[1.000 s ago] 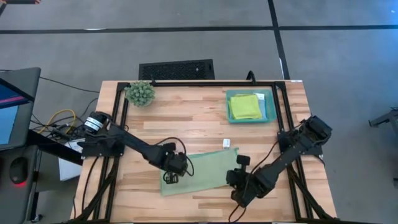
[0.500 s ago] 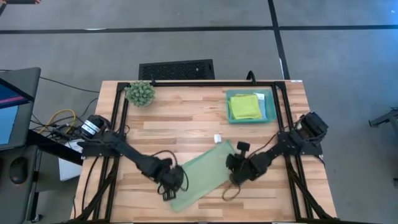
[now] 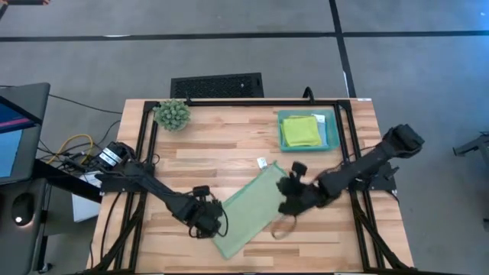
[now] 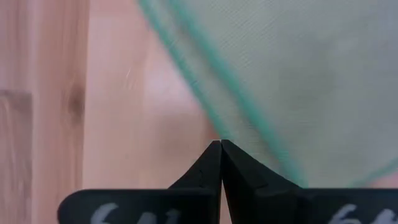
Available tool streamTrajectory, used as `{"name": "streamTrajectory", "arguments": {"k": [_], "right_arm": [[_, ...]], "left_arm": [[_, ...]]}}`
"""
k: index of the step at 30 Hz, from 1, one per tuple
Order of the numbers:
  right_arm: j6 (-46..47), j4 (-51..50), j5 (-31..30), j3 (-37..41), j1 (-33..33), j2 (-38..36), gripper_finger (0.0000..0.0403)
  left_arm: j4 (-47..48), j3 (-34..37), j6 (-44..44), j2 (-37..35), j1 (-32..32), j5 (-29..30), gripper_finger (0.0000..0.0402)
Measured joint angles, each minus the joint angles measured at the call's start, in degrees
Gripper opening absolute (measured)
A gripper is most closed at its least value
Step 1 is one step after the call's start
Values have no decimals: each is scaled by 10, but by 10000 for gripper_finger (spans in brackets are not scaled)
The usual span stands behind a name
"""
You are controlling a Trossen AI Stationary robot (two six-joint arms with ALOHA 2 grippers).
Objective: Fold microfiber towels
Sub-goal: Fold the light green microfiber cloth
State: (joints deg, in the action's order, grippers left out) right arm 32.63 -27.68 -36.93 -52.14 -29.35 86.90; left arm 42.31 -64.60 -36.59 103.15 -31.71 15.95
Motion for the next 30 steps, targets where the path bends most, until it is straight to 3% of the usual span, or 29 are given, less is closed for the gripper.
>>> {"name": "streamTrajectory", "arguments": {"k": [7, 16, 20, 23, 26, 30], "right_arm": [[111, 62, -33, 0, -82, 94, 2], [137, 85, -6, -2, -49, 208, 1], [61, 88, -6, -4, -9, 218, 1], [-59, 102, 1, -2, 37, 212, 2], [-196, 146, 18, 1, 97, 202, 2], [-303, 194, 31, -7, 157, 156, 1]], "left_arm": [[-75, 70, 4, -4, 27, -56, 0], [-106, 66, -65, 0, -24, -58, 0], [-197, 64, -108, 3, -65, -124, 0], [-275, 64, -110, 3, -94, -149, 0], [-323, 61, -86, 1, -112, -133, 0], [-263, 47, -77, -8, -122, -52, 0]]}}
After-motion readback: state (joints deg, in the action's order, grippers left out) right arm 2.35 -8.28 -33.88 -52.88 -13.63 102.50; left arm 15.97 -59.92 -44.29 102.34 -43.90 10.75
